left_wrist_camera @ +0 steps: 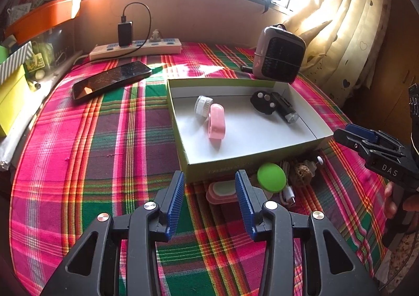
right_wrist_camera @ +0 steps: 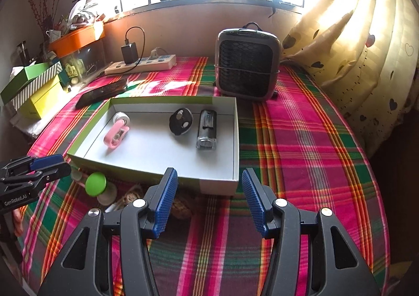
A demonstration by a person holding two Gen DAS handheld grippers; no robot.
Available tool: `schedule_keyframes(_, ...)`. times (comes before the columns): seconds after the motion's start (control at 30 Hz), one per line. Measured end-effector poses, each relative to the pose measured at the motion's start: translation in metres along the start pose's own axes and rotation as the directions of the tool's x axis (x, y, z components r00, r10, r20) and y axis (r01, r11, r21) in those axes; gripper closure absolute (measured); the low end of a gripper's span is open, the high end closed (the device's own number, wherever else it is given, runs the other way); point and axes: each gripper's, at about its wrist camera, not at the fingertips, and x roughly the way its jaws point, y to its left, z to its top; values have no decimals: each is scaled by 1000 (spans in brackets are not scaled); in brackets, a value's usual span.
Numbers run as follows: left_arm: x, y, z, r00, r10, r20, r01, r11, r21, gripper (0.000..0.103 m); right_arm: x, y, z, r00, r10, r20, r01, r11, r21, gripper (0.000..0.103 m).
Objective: Organize objects
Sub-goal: 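Withdraw both open grippers from the box, then move left gripper to the pink contact-lens case while right gripper approaches a walnut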
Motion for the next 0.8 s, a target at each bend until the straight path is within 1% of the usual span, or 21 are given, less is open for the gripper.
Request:
schedule_keyframes(0.23,11,-5,-1,999,-46,-26,46,999,23,63,3,-5,-11,1000,2,-26,-1,1000,22,50)
schedule_keyframes(0.3,16,-6,-1,999,-38,-33,39,999,26,63,6,-6,-14,999,11,-37,-10,1000,28,50)
schedule_keyframes(0.5,19,-6,-3,997,-65,-39,66,998,24,63,11,-5,-21,998,23,-62,-21,999,34,50)
schedule_keyframes(0.8,18,-19,-16,991,-107,-79,112,992,61,63,19,7,-25,994,66,-86,-67,998,-6,50)
